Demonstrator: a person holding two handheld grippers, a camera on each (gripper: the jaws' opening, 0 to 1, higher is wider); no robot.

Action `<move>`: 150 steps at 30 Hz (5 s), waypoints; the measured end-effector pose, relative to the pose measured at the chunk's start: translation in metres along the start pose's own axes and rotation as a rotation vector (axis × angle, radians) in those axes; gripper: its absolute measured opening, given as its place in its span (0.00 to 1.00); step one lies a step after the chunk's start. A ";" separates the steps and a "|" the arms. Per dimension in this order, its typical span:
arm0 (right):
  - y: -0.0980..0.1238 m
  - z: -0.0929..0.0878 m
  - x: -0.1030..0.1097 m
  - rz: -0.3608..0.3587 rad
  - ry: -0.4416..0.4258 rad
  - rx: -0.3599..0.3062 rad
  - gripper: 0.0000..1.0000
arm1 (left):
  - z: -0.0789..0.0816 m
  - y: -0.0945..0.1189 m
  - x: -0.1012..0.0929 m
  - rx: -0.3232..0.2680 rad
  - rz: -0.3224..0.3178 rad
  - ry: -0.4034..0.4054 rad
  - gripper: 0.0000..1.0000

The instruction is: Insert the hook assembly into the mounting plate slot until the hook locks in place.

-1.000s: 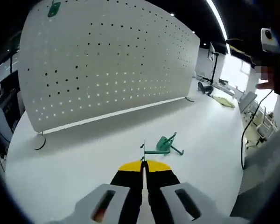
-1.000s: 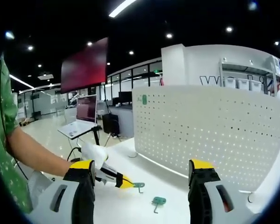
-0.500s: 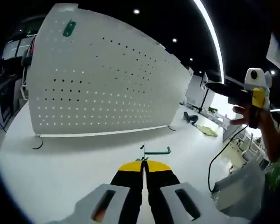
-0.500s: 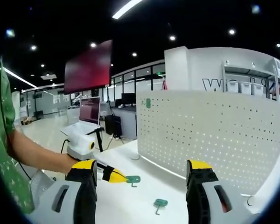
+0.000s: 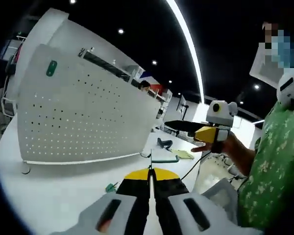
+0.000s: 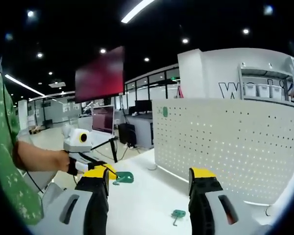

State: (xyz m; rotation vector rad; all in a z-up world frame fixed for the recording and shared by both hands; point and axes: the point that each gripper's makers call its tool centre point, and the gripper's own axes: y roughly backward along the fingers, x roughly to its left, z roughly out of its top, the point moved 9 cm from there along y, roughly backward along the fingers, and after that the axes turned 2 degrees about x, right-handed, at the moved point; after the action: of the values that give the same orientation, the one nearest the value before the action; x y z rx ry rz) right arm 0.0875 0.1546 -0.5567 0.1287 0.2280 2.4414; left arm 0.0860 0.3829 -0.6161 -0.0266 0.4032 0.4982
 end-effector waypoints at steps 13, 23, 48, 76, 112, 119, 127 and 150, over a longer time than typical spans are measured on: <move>0.008 0.008 0.020 0.221 -0.062 0.008 0.24 | 0.016 0.006 -0.032 0.022 -0.184 -0.051 0.01; 0.005 -0.005 0.033 0.311 -0.046 0.080 0.10 | 0.015 0.003 -0.041 0.018 -0.243 -0.029 0.01; 0.010 -0.010 0.038 0.412 -0.197 0.107 0.02 | 0.015 0.002 -0.053 0.017 -0.278 -0.117 0.01; 0.005 -0.019 0.028 0.351 -0.284 0.155 0.00 | 0.024 -0.009 -0.069 0.239 -0.002 -0.842 0.08; -0.032 -0.050 -0.001 0.066 -0.390 0.276 0.00 | -0.004 -0.062 -0.059 0.455 0.279 -1.048 0.10; -0.031 -0.053 0.000 0.059 -0.396 0.287 0.00 | -0.010 -0.067 -0.056 0.502 0.295 -1.094 0.08; -0.031 -0.053 0.004 0.064 -0.387 0.301 0.00 | -0.013 -0.066 -0.053 0.533 0.291 -1.110 0.07; -0.033 -0.049 0.007 0.057 -0.347 0.301 0.01 | -0.011 -0.062 -0.047 0.497 0.306 -1.030 0.03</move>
State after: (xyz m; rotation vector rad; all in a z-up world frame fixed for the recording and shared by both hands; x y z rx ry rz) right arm 0.0956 0.1779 -0.6110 0.6912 0.4377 2.3769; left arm 0.0737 0.3054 -0.6129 0.7552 -0.4993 0.6320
